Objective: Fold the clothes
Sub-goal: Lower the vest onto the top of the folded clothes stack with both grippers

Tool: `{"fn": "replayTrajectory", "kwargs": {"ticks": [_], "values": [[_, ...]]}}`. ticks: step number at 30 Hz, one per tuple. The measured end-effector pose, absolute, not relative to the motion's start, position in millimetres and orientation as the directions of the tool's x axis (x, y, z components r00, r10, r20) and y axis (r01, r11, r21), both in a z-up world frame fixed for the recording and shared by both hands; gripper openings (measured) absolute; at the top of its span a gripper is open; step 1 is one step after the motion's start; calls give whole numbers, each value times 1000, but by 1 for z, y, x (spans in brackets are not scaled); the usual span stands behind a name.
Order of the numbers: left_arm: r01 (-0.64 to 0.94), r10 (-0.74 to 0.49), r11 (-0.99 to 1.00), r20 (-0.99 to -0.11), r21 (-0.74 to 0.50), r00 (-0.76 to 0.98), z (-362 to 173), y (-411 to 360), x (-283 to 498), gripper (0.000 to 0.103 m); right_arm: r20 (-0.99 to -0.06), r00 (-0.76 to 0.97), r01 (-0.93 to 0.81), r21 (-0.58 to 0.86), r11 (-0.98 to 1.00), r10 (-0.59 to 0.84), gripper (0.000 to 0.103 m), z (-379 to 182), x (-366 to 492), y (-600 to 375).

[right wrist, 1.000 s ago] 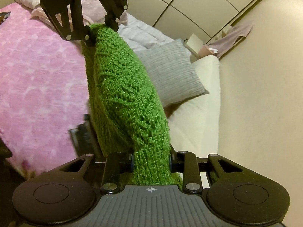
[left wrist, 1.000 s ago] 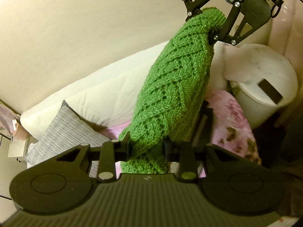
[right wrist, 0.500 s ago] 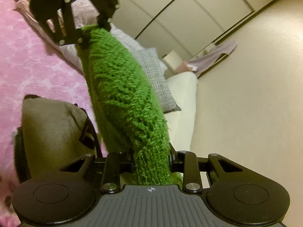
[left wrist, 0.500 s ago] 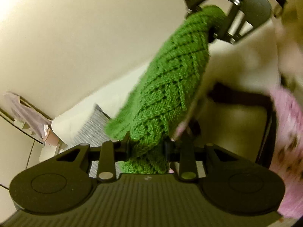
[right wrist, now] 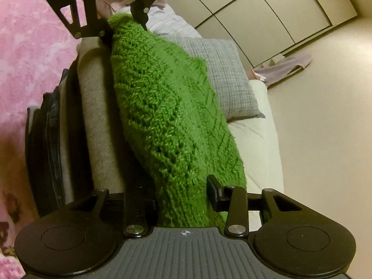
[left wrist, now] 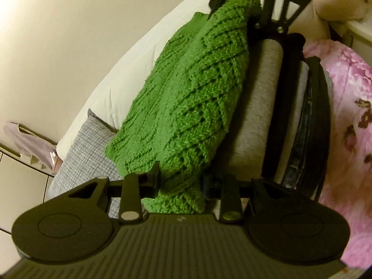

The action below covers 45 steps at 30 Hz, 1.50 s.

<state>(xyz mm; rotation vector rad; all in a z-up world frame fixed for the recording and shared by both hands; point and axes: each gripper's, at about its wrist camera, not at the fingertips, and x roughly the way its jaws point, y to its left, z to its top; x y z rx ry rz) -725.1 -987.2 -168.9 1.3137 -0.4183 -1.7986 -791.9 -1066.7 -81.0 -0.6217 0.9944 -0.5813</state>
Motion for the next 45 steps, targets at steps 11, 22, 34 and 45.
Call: {"fn": "replayTrajectory", "kwargs": {"ticks": [11,22,34,45], "values": [[394,-801,-570,-595,721,-70,-185,-982,-751,28,-604,394,132,-708,694,-692,32,-98,-803,-1052],[358,-790,-582,-612,730,-34,-190,-1004,-731,28,-569,385,234,-701,673,-727,32,-95,-771,-1052],[460,-772,-586,-632,667,-65,-168,-992,-708,35,-619,342,266,-658,704,-707,40,-79,-783,-1056],[525,-712,-637,-693,565,-118,-155,-998,-703,35,-600,329,112,-742,661,-729,27,-91,-807,-1029]]}}
